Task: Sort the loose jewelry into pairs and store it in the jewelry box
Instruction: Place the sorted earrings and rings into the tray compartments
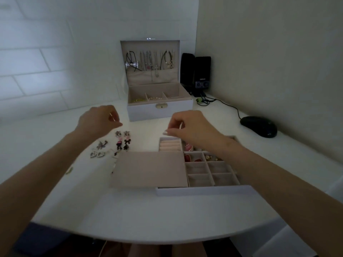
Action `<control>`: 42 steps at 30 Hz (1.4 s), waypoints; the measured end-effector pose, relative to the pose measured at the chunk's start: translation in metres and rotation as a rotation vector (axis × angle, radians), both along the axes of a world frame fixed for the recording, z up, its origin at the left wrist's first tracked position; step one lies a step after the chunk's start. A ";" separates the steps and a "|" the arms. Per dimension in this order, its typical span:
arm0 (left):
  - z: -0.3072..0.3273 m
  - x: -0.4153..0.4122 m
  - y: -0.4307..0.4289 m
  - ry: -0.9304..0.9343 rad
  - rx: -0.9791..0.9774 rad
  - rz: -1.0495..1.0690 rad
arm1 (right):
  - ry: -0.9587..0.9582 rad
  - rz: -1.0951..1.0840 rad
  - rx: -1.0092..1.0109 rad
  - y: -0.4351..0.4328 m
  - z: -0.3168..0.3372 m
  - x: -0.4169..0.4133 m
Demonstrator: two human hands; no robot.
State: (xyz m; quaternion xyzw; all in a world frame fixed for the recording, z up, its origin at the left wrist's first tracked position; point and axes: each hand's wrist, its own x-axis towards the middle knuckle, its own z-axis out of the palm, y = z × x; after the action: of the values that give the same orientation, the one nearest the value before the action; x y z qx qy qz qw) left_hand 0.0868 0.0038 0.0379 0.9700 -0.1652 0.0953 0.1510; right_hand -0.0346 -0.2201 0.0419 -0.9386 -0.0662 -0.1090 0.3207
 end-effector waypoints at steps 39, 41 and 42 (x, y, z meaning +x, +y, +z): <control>0.003 -0.057 -0.061 -0.024 -0.240 -0.312 | 0.005 -0.143 0.244 -0.042 0.006 0.016; 0.000 -0.068 -0.085 0.017 -0.235 -0.381 | 0.016 -0.218 0.232 -0.069 0.005 -0.013; -0.002 -0.074 -0.097 0.046 -0.246 -0.410 | 0.027 -0.247 0.207 -0.080 0.003 -0.025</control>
State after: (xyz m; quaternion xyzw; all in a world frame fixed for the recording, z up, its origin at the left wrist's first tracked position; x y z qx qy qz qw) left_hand 0.0127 -0.0935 0.0361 0.8923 -0.3425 0.0600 0.2880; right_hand -0.0595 -0.2997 0.0449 -0.9028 0.0657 -0.1414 0.4009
